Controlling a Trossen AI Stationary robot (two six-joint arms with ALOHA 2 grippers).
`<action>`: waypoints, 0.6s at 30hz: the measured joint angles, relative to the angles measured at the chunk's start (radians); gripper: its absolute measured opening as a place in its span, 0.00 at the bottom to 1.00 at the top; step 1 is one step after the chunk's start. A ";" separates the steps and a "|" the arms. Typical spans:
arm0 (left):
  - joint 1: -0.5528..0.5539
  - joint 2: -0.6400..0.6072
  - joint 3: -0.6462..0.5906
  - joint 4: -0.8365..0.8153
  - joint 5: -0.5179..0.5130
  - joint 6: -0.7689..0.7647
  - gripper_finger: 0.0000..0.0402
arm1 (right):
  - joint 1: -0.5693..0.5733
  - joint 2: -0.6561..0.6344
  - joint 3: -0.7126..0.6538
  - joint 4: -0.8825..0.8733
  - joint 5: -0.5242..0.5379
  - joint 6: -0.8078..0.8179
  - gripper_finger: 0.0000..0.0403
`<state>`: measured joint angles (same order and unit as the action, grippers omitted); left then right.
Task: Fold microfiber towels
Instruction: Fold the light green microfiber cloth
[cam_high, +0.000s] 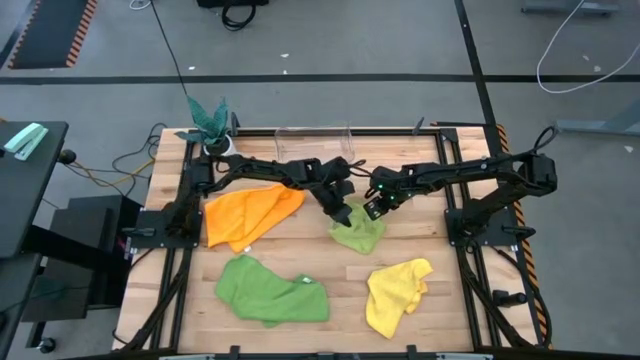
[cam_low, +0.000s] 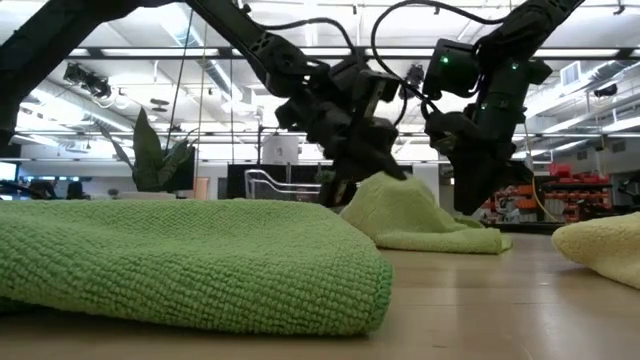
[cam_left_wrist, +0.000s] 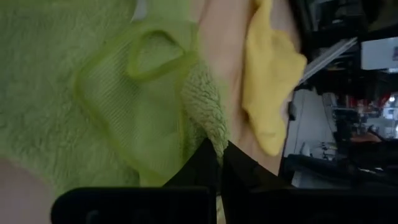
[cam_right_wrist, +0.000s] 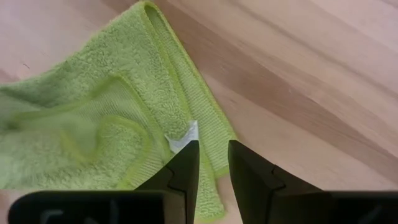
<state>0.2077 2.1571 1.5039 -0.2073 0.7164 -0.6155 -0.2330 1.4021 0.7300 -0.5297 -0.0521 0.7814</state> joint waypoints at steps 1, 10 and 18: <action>-0.004 0.000 0.003 0.015 0.003 -0.001 0.02 | 0.000 0.000 0.000 0.001 0.001 0.003 0.23; 0.001 0.001 0.090 -0.012 0.006 0.023 0.02 | 0.000 -0.011 0.000 0.042 0.029 -0.014 0.23; 0.035 0.032 0.200 -0.183 -0.047 0.102 0.02 | -0.007 -0.122 0.000 0.031 0.087 -0.016 0.23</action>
<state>0.2428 2.1891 1.7044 -0.3905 0.6693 -0.5132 -0.2401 1.2797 0.7300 -0.4992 0.0349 0.7650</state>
